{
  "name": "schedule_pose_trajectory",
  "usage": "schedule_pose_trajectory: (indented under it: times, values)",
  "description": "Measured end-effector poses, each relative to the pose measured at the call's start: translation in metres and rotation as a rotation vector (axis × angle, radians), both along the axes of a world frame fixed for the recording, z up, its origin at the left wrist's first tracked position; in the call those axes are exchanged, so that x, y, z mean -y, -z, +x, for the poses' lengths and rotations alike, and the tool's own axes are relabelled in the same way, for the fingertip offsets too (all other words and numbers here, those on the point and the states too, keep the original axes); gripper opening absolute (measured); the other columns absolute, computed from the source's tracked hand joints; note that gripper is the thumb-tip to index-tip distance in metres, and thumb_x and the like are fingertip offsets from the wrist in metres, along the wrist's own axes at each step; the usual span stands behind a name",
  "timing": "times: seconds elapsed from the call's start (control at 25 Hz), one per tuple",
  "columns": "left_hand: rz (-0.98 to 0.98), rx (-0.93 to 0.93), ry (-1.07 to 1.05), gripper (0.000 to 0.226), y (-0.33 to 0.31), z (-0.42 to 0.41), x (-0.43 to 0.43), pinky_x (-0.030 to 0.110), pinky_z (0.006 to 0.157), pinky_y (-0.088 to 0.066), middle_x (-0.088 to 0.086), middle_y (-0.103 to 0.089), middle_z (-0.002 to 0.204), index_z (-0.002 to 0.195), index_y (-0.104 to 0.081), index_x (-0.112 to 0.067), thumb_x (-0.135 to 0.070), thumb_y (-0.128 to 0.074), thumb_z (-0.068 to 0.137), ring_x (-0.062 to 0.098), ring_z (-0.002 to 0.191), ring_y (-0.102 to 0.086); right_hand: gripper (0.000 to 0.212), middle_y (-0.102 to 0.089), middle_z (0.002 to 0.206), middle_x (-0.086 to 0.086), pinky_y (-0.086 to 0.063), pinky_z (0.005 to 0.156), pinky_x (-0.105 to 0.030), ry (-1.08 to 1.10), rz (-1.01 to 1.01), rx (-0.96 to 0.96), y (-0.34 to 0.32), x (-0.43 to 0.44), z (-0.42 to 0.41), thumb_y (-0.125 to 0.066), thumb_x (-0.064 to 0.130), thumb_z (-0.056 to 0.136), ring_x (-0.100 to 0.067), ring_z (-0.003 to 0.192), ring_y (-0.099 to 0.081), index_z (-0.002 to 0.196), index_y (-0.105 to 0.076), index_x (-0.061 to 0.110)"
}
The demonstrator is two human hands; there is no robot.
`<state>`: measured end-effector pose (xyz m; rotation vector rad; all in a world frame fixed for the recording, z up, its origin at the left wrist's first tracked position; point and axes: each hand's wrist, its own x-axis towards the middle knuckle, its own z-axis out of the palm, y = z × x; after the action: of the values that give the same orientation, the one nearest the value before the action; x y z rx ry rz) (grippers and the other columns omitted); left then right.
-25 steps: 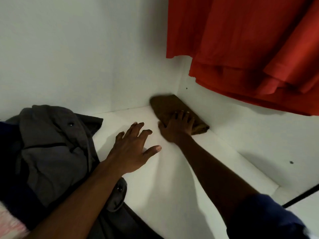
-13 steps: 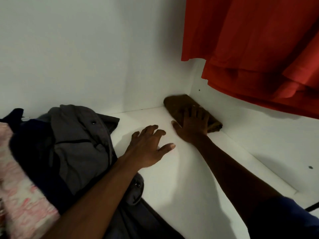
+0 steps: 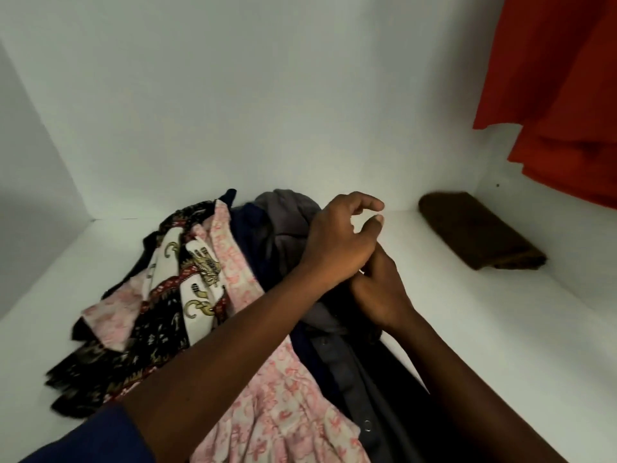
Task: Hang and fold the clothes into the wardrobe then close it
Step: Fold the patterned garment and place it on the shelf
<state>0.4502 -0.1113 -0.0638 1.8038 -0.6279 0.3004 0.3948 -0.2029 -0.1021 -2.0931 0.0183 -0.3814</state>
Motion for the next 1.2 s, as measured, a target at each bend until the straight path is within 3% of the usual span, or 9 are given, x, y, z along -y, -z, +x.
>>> schedule_pose_trajectory:
  times: [0.12,0.24,0.4,0.56,0.72,0.84,0.92,1.12,1.2]
  values:
    - [-0.119,0.192,-0.100,0.022,0.005,-0.011,-0.051,0.033,0.095,-0.055,-0.013,-0.064,0.118,0.117,-0.068,-0.023,-0.025,-0.065,0.096,0.008,0.112,-0.063,0.046,-0.065,0.113,0.025,-0.052,0.084,-0.017,-0.066,-0.065,-0.097,-0.015,-0.031,0.005,-0.060,0.044,0.085,0.006,0.105,-0.063,0.129,-0.051,0.052]
    - [-0.114,0.273,-0.332,0.025,0.038,0.000,-0.098,0.042,0.103,-0.048,-0.005,-0.061,0.125,0.122,-0.063,-0.018,-0.027,-0.058,0.100,0.013,0.122,-0.055,0.085,-0.065,0.125,0.005,-0.054,0.091,-0.039,0.057,-0.233,-0.187,0.005,-0.051,0.021,-0.063,0.067,0.074,-0.019,0.112,-0.064,0.148,-0.033,0.040]
    - [-0.006,0.155,-0.452,0.027,0.064,0.018,-0.129,0.046,0.104,-0.044,0.000,-0.060,0.124,0.119,-0.062,-0.018,-0.034,-0.053,0.100,0.013,0.119,-0.050,0.051,-0.067,0.123,-0.003,-0.041,0.079,-0.034,0.312,-0.325,-0.153,0.023,-0.052,0.024,-0.056,0.047,0.093,-0.029,0.111,-0.063,0.138,-0.045,0.027]
    - [0.264,0.256,-0.548,0.042,0.066,0.014,-0.133,0.043,0.115,-0.032,0.008,-0.050,0.142,0.126,-0.059,-0.019,-0.043,-0.061,0.092,0.026,0.137,-0.043,0.044,-0.068,0.122,-0.002,-0.037,0.077,-0.032,0.362,-0.344,-0.078,0.030,-0.054,0.022,-0.054,0.043,0.097,-0.028,0.110,-0.064,0.138,-0.048,0.029]
    - [0.144,0.000,-0.677,0.061,0.063,0.011,-0.148,0.044,0.116,-0.032,0.011,-0.037,0.159,0.144,-0.047,-0.018,-0.045,-0.065,0.092,0.031,0.147,-0.032,0.044,-0.068,0.125,-0.002,-0.038,0.079,-0.032,0.363,-0.326,-0.007,0.033,-0.054,0.018,-0.054,0.043,0.098,-0.028,0.111,-0.063,0.138,-0.049,0.027]
    - [0.048,0.072,-0.832,0.056,0.053,0.011,-0.166,0.044,0.108,-0.039,0.009,-0.042,0.155,0.142,-0.049,-0.020,-0.044,-0.061,0.093,0.031,0.140,-0.040,0.043,-0.068,0.126,-0.002,-0.042,0.081,-0.034,0.356,-0.331,0.012,0.038,-0.054,0.019,-0.053,0.044,0.098,-0.028,0.111,-0.064,0.137,-0.050,0.026]
    - [0.113,0.084,-0.986,0.056,0.049,0.013,-0.189,0.046,0.105,-0.037,0.008,-0.043,0.155,0.141,-0.050,-0.023,-0.044,-0.062,0.091,0.032,0.138,-0.041,0.044,-0.067,0.127,-0.003,-0.045,0.085,-0.036,0.350,-0.339,0.017,0.037,-0.054,0.021,-0.053,0.044,0.098,-0.029,0.112,-0.064,0.138,-0.050,0.026]
    - [0.194,-0.361,-1.004,0.032,0.047,0.016,-0.243,0.046,0.102,-0.033,0.010,-0.071,0.121,0.121,-0.067,-0.028,-0.042,-0.058,0.094,0.037,0.117,-0.059,0.046,-0.067,0.128,-0.004,-0.048,0.090,-0.040,0.341,-0.323,0.009,0.034,-0.054,0.018,-0.053,0.044,0.099,-0.030,0.113,-0.064,0.139,-0.051,0.023]
    - [0.326,-0.407,-1.027,0.040,0.048,0.015,-0.260,0.049,0.104,-0.033,0.011,-0.063,0.132,0.128,-0.063,-0.027,-0.048,-0.059,0.093,0.036,0.125,-0.054,0.045,-0.068,0.126,-0.004,-0.048,0.090,-0.040,0.319,-0.320,0.026,0.035,-0.054,0.015,-0.051,0.045,0.100,-0.029,0.111,-0.064,0.138,-0.051,0.022]
